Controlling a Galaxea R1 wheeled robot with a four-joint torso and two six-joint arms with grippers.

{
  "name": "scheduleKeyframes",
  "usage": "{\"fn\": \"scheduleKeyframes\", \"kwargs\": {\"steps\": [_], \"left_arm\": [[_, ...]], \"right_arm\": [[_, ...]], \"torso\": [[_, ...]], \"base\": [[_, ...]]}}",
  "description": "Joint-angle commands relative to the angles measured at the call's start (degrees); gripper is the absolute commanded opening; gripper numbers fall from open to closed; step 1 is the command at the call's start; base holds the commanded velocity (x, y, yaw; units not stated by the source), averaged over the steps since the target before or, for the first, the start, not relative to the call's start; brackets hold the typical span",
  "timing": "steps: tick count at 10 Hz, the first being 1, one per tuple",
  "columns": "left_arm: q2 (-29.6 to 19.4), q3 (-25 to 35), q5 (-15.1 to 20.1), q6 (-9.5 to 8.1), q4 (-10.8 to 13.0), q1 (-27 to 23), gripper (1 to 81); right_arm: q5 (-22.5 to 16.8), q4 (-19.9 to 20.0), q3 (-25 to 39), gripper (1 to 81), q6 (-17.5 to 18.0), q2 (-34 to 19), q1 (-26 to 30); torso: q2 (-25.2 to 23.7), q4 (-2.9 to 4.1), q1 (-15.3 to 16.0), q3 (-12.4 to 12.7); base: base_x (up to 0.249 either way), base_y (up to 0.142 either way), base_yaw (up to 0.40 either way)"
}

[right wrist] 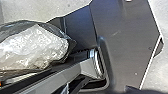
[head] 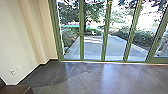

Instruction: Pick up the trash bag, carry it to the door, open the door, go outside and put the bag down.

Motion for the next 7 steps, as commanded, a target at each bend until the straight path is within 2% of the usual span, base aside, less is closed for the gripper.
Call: {"fn": "scheduleKeyframes", "kwargs": {"steps": [1, 7], "left_arm": [[-0.1, -0.3, 3.6, 0.2, 0.4, -2.8, 1.0], [-0.2, -0.3, 3.6, 0.2, 0.4, -2.8, 1.0]], "right_arm": [[-3.1, -0.8, 0.1, 81.1, 0.1, 0.4, 2.1], [-3.1, -0.8, 0.1, 81.1, 0.0, 0.5, 2.1]], "torso": [[0.0, 0.0, 0.0, 0.0], [0.0, 0.0, 0.0, 0.0]], "base": [[0.0, 0.0, -0.34], [0.0, 0.0, -0.341]]}}
